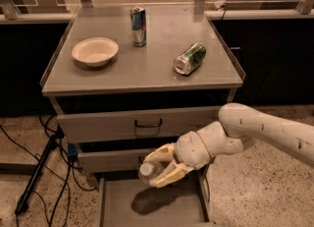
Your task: Place water bottle into bottom drawer
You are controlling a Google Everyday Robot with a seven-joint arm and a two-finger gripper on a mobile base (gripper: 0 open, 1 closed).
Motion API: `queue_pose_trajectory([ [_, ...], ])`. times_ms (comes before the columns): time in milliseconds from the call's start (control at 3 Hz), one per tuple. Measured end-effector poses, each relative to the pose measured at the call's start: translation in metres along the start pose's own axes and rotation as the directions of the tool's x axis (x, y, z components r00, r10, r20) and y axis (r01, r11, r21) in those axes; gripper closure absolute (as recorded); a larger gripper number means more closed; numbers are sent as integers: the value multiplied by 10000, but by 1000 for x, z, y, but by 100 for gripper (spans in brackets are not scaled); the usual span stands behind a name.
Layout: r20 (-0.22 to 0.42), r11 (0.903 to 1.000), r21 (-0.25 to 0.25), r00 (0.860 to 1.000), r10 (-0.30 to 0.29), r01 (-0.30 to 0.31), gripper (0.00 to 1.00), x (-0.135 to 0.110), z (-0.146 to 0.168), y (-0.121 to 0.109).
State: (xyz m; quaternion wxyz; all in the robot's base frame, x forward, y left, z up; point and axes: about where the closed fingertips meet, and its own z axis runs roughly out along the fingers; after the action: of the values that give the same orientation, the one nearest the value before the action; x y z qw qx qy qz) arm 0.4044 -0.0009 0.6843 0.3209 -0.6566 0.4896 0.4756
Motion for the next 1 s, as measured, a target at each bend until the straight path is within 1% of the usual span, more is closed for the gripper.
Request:
queue_pose_trajectory([
  [333, 370, 9994, 167, 9989, 301, -308, 100, 46, 24, -14],
  [667, 371, 9994, 167, 9989, 301, -308, 100, 46, 24, -14],
  [1000, 814, 9955, 594, 9943, 684, -734, 100, 75, 29, -17],
])
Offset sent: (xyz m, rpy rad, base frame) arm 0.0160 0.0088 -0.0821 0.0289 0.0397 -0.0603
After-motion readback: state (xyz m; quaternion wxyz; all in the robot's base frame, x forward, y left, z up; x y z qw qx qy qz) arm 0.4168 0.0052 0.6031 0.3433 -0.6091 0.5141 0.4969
